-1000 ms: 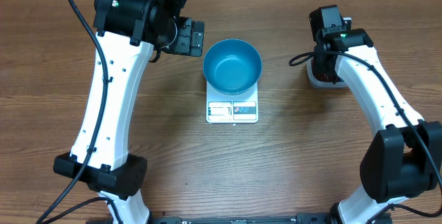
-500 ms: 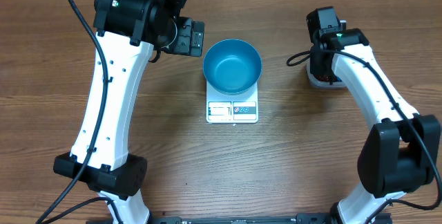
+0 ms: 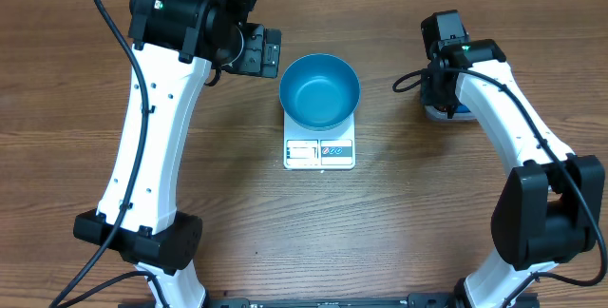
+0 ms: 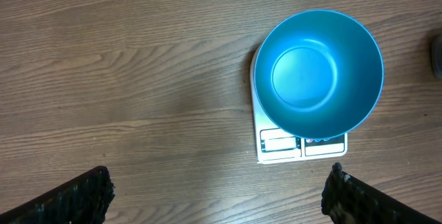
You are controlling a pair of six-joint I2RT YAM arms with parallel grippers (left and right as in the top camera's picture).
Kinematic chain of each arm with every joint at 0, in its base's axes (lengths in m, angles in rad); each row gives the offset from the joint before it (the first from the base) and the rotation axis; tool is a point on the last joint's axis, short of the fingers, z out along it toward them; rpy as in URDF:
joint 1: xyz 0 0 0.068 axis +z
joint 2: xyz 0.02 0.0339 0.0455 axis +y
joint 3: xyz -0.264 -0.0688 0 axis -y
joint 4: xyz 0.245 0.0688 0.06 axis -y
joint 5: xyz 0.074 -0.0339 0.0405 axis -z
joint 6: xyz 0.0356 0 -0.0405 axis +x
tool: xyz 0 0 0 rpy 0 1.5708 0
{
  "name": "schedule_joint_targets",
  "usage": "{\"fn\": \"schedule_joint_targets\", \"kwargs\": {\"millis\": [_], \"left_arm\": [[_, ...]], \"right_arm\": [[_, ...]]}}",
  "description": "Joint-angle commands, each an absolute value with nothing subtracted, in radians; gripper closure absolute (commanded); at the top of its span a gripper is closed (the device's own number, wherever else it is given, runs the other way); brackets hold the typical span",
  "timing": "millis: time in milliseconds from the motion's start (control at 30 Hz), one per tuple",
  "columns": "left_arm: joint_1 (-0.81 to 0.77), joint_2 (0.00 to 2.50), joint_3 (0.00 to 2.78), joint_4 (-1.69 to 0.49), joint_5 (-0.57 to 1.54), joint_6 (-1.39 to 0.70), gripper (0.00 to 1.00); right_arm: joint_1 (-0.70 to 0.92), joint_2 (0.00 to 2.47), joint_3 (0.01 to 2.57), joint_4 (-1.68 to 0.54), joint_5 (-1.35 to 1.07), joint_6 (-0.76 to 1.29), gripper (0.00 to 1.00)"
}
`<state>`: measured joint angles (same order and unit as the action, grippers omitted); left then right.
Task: Scoop item into bowl and weigh 150g on scale
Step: 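Lower the scoop with the right gripper into the red beans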
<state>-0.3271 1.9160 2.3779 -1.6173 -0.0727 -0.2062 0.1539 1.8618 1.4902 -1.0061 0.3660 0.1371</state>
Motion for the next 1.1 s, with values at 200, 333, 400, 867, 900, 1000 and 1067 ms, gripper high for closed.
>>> {"fn": "schedule_joint_targets", "kwargs": {"millis": [200,333,400,867,900,1000,1067], "left_arm": [[-0.325,1.909,2.391,-1.619,-0.086,-0.194,0.01],[-0.325,1.909,2.391,-1.619,-0.086,-0.194,0.00],[-0.325,1.909,2.391,-1.619,-0.086,-0.194,0.01],[-0.325,1.909,2.391,-1.619,-0.086,-0.194,0.01],[-0.325,1.909,2.391,-1.619,-0.086,-0.194,0.00],[-0.325,1.909,2.391,-1.619,-0.086,-0.194,0.01],[-0.325,1.909,2.391,-1.619,-0.086,-0.194,0.01]], "right_arm": [[0.096,1.876,1.478,-1.015,0.174,0.140,0.96],[0.063,1.876,1.478,-1.015,0.112,0.140,0.96],[0.045,1.876,1.478,-1.015,0.081,0.140,0.96],[-0.029,1.876,1.478,-1.016,-0.010,0.125,0.96],[-0.029,1.876,1.478,-1.016,-0.010,0.125,0.96],[-0.030,1.875,1.478,-1.015,-0.010,0.125,0.96],[-0.030,1.874,1.480,-1.016,-0.010,0.125,0.96]]}}
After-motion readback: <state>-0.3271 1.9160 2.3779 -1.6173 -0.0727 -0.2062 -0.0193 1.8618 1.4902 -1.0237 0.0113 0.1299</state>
